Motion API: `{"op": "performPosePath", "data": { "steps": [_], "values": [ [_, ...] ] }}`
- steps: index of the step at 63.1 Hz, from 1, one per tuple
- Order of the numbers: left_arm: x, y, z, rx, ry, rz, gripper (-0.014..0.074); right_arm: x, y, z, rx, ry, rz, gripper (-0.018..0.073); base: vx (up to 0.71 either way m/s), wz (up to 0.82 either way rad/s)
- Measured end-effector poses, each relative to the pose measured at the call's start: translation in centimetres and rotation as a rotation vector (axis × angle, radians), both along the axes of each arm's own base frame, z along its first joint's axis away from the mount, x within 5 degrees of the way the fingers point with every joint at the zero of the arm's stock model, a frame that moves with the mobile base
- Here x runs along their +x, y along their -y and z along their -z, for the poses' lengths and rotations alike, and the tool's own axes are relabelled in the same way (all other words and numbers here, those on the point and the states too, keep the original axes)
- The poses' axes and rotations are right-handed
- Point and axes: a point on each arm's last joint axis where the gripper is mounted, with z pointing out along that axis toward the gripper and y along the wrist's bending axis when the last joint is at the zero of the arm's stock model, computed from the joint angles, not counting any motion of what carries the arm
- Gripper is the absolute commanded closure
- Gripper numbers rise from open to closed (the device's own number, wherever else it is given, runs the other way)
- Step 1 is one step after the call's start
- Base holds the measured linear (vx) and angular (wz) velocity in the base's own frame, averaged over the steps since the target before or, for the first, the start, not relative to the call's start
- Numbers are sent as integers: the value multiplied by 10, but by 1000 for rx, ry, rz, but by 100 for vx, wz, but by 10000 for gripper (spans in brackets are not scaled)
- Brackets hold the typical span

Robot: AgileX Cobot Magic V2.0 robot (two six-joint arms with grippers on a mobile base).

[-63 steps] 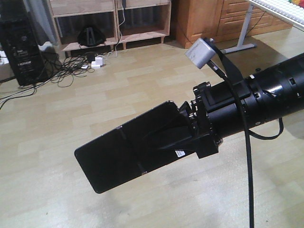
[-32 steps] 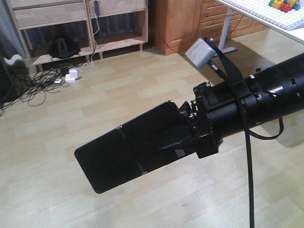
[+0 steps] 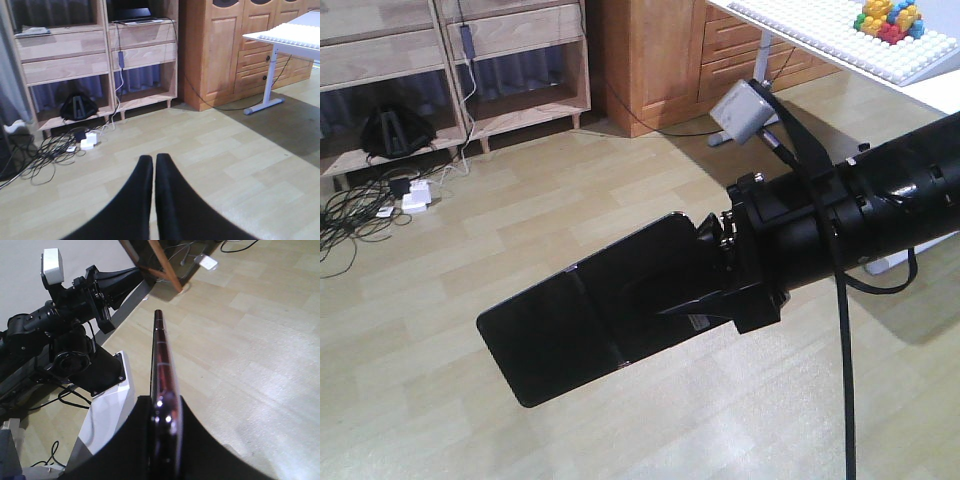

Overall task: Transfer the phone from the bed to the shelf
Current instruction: 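Keep holding the phone while driving toward the wooden shelf unit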

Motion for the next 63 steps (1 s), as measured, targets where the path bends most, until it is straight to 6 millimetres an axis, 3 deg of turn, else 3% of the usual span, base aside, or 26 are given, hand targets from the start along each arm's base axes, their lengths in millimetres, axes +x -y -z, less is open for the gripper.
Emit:
{"op": "performPosePath", "data": {
  "steps": [63],
  "values": [
    [0, 0, 0, 0, 0, 0, 595, 0, 0, 0, 0, 0, 0, 561, 39, -8]
  ]
}}
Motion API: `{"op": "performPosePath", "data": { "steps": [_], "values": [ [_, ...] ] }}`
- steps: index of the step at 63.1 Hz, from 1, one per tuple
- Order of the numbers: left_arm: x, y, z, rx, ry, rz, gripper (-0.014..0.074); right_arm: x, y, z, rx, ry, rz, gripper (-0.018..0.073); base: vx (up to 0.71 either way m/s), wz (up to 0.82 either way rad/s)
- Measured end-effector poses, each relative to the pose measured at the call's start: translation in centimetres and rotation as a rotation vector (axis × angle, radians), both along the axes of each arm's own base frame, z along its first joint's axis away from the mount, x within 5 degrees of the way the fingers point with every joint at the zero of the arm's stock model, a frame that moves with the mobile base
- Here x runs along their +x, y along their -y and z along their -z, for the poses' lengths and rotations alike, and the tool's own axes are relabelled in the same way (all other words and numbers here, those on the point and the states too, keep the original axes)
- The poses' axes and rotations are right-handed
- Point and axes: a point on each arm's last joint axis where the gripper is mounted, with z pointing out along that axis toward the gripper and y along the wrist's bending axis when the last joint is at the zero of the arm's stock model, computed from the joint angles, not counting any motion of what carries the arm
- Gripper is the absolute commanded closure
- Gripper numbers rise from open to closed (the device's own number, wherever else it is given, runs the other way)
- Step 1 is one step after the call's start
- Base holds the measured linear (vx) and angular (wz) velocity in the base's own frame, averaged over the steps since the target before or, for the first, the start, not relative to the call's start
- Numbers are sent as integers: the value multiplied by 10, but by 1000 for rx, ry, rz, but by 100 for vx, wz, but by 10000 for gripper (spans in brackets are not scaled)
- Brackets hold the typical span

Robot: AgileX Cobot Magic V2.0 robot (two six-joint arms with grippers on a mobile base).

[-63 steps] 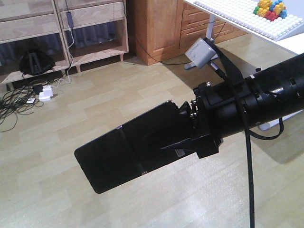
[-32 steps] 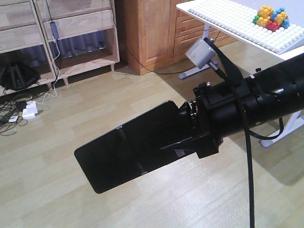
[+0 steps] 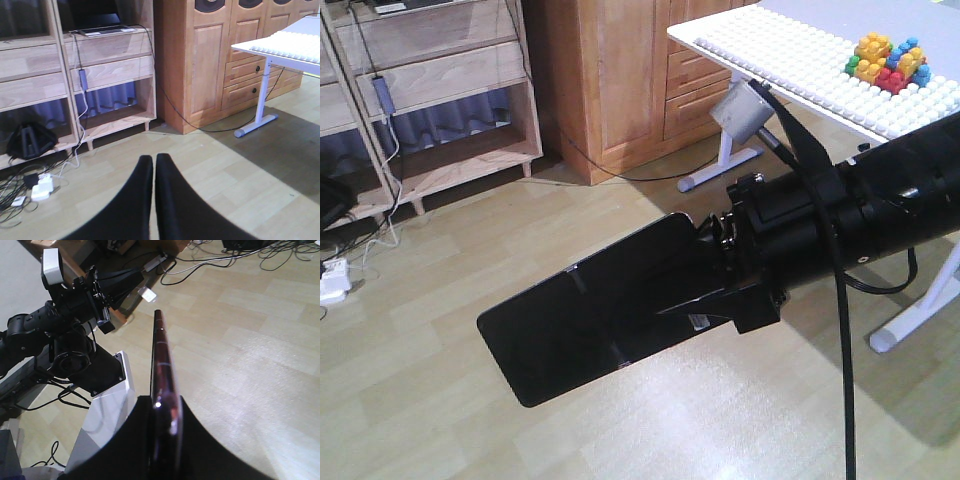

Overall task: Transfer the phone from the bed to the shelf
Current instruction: 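Keep holding the phone while driving toward the wooden shelf unit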

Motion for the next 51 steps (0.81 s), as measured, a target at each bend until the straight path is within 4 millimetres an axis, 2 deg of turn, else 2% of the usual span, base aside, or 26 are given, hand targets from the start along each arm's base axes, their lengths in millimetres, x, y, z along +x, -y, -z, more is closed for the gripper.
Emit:
{"op": "performPosePath", "data": {
  "steps": [51],
  "values": [
    [0, 0, 0, 0, 0, 0, 595, 0, 0, 0, 0, 0, 0, 561, 40, 2]
  ]
}}
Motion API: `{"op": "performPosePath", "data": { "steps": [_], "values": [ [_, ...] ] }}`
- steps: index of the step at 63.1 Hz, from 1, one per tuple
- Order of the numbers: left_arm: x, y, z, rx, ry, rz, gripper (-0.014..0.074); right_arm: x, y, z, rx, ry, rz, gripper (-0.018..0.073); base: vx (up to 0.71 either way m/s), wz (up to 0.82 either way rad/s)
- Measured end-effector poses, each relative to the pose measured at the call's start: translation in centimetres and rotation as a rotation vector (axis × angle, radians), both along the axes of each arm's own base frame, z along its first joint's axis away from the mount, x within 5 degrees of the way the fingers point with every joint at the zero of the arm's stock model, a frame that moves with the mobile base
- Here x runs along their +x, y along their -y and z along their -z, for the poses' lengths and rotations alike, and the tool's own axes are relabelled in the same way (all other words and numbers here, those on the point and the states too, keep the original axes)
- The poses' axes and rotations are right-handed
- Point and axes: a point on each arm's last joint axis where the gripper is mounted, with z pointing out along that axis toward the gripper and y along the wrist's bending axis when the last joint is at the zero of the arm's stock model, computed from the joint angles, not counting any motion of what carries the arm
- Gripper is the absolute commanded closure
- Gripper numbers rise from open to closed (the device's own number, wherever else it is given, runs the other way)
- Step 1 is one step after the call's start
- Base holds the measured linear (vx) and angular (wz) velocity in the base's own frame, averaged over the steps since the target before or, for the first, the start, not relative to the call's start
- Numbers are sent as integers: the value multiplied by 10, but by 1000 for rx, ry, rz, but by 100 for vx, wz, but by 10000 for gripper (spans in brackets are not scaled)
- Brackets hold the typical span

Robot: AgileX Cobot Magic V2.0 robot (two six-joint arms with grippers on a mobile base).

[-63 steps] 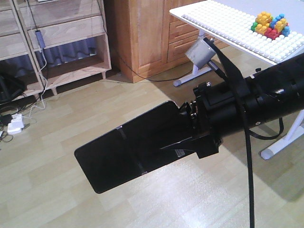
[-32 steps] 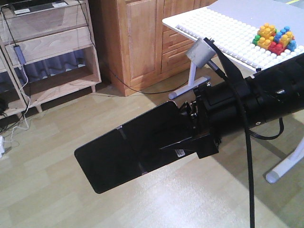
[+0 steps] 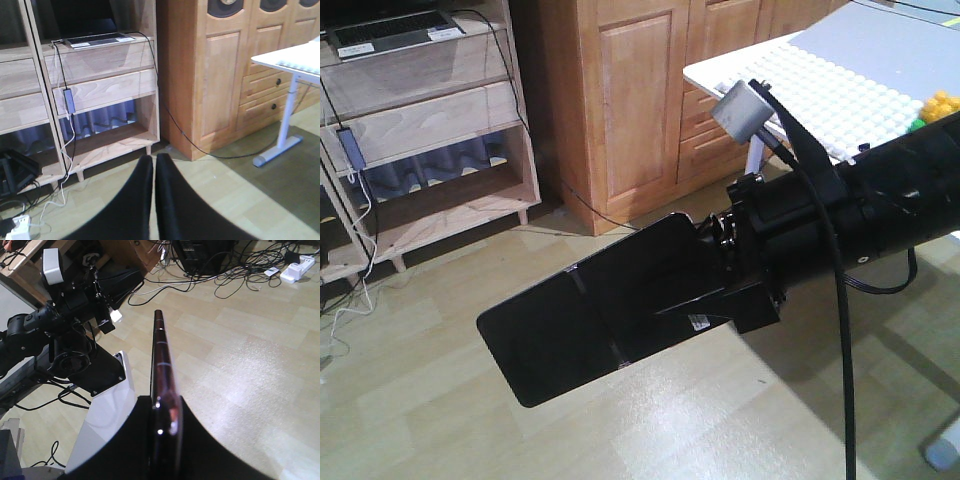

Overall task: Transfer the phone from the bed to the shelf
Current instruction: 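Keep holding the phone while driving toward the wooden shelf unit, then approach the shelf above the laptop with the held phone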

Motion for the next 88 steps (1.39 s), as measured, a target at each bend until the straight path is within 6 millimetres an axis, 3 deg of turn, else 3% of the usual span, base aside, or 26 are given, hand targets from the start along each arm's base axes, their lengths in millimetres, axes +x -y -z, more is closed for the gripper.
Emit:
{"op": "performPosePath", "data": {
  "steps": [50, 88],
  "values": [
    [0, 0, 0, 0, 0, 0, 595, 0, 0, 0, 0, 0, 0, 561, 42, 13],
    [0, 0, 0, 0, 0, 0, 595, 0, 0, 0, 0, 0, 1, 561, 40, 37]
  ]
}}
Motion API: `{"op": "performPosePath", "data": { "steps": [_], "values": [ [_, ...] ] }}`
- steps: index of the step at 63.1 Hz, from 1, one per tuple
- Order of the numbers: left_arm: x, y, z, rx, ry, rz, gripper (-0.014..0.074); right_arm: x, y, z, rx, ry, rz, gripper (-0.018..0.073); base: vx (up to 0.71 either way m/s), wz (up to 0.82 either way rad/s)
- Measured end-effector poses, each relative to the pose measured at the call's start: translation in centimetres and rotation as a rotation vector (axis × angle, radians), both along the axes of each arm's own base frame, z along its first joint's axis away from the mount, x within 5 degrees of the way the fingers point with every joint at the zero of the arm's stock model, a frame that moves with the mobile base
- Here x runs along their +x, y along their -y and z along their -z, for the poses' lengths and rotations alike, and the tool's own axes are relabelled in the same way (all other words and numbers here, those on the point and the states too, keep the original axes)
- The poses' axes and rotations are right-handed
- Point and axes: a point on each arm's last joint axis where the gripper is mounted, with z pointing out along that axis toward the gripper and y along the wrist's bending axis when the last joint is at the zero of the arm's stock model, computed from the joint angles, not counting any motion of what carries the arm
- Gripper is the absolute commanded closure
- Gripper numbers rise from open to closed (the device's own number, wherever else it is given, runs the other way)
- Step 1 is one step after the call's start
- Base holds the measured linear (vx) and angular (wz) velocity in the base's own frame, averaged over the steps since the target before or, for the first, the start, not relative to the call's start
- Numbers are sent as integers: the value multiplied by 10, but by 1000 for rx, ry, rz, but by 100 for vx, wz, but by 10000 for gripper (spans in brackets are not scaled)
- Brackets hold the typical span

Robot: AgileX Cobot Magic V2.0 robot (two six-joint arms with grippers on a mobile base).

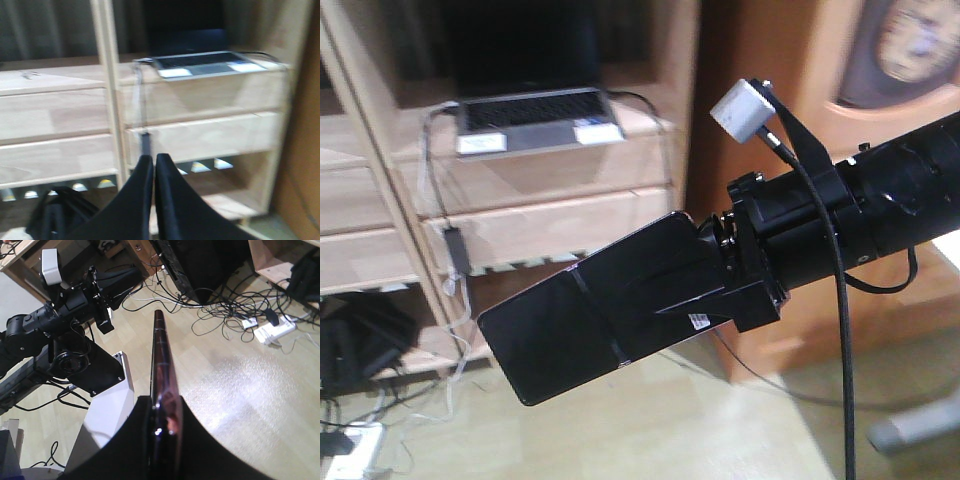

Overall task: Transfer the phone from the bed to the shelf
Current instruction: 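Approach the shelf above the laptop with the held phone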

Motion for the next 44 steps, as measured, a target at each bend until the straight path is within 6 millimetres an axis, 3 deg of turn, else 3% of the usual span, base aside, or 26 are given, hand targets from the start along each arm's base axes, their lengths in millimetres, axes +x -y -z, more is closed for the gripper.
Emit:
{"op": "performPosePath", "data": {
  "steps": [44],
  "values": [
    [0, 0, 0, 0, 0, 0, 595, 0, 0, 0, 0, 0, -1, 561, 38, 16]
  ]
}}
